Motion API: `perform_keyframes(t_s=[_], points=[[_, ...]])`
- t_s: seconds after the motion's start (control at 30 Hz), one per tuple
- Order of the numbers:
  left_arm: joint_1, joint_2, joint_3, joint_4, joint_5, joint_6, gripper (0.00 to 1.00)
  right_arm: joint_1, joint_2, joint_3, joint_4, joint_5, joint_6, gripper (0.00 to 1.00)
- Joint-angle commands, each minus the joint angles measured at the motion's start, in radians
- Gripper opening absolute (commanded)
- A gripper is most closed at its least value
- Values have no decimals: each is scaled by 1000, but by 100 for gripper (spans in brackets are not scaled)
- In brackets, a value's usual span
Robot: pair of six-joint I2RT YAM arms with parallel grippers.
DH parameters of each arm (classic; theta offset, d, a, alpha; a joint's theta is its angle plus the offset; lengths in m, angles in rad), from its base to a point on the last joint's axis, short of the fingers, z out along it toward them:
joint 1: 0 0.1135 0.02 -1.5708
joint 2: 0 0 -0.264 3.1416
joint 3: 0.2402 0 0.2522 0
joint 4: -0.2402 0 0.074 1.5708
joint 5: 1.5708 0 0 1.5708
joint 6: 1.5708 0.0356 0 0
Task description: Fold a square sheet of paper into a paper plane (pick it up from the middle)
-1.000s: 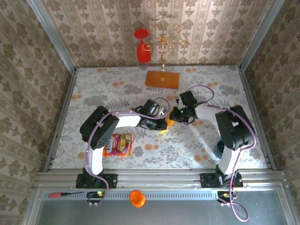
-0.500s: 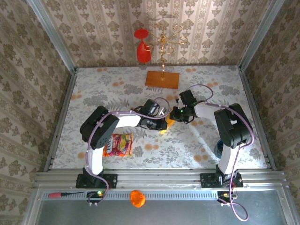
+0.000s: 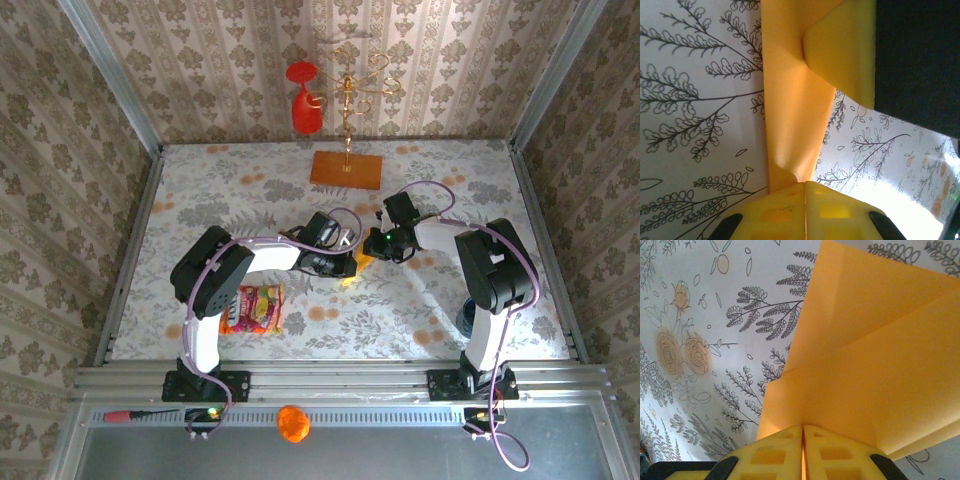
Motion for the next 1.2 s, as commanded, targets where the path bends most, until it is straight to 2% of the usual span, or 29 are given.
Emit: perform_keyframes(t_s=[0.0, 0.3, 0.57, 0.8, 1.17], points=[[5, 2, -18, -67, -15, 17, 8, -18, 15, -21, -10, 34, -27, 10], [22, -43, -87, -33, 12, -1, 8, -41, 14, -134, 127, -33, -29, 8], [50, -147, -117, 10, 17, -14, 9, -15, 18, -152, 167, -77, -3, 7], [53, -213, -74, -9, -43, 3, 12, 17, 27, -139, 181, -77, 25, 7], [1, -52, 45, -10, 12, 0, 11, 16, 49, -132, 169, -58, 32, 6]])
